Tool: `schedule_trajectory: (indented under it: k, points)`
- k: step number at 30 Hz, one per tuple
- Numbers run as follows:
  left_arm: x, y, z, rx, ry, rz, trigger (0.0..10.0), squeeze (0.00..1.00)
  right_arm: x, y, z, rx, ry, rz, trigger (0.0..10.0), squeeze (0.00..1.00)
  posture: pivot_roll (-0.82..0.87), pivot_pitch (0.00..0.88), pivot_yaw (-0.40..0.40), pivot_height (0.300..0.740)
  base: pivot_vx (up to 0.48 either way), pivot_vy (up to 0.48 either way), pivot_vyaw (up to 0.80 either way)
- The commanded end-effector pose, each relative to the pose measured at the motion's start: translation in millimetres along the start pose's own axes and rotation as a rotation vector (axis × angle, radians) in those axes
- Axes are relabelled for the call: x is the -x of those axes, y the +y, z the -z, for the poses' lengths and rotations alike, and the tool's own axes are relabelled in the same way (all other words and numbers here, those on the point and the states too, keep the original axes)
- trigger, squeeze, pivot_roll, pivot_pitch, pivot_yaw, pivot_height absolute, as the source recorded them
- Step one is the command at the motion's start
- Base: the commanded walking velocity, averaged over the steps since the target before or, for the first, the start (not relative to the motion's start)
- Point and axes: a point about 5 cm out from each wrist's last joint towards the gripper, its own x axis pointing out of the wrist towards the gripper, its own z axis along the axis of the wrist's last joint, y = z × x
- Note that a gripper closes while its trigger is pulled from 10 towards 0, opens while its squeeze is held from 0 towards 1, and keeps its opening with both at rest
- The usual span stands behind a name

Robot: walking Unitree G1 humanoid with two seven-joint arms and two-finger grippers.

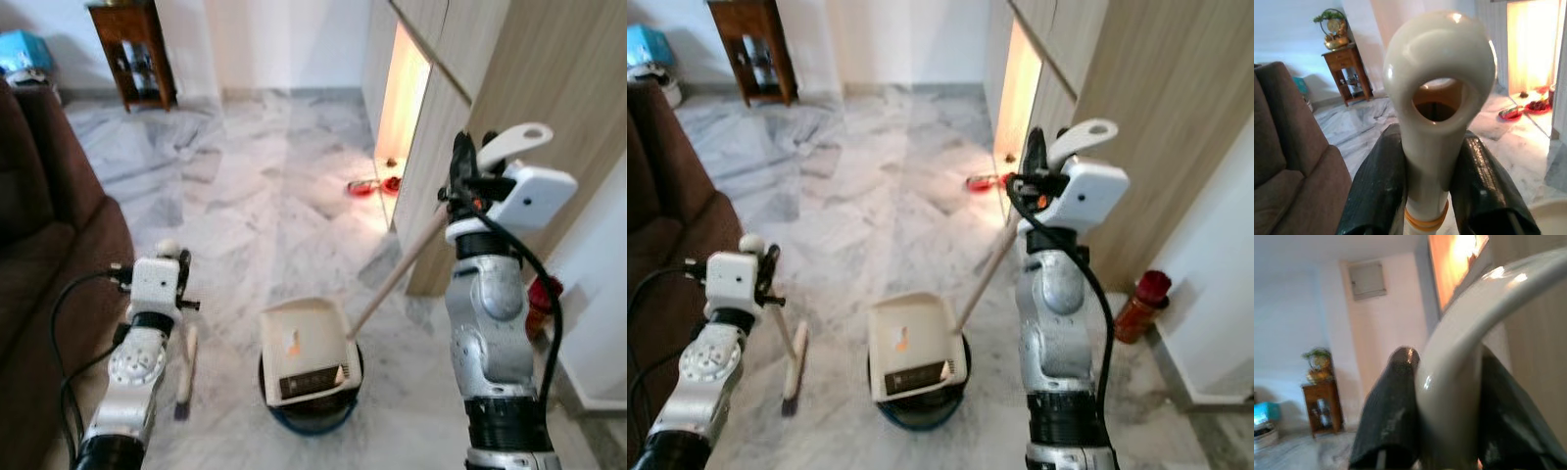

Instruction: Sweep floor

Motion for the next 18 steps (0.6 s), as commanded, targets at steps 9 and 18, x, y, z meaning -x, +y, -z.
schedule_trajectory:
  k: [9,18]
  points:
    - [-7.2,-2.1,-15.5,-0.006,-0.074,0.0,10.0,0.0,-5.0,-2.1,-18.4,-0.028,-0.094,0.024,10.0,0.0,0.01,0.0,0.026,0.74,0.425,0.0,0.0]
    - [-6.9,-3.5,-15.9,0.003,-0.084,0.0,10.0,0.0,-1.8,5.7,-20.9,-0.03,-0.107,-0.046,10.0,0.0,0.01,0.0,0.024,0.74,0.141,0.0,0.0]
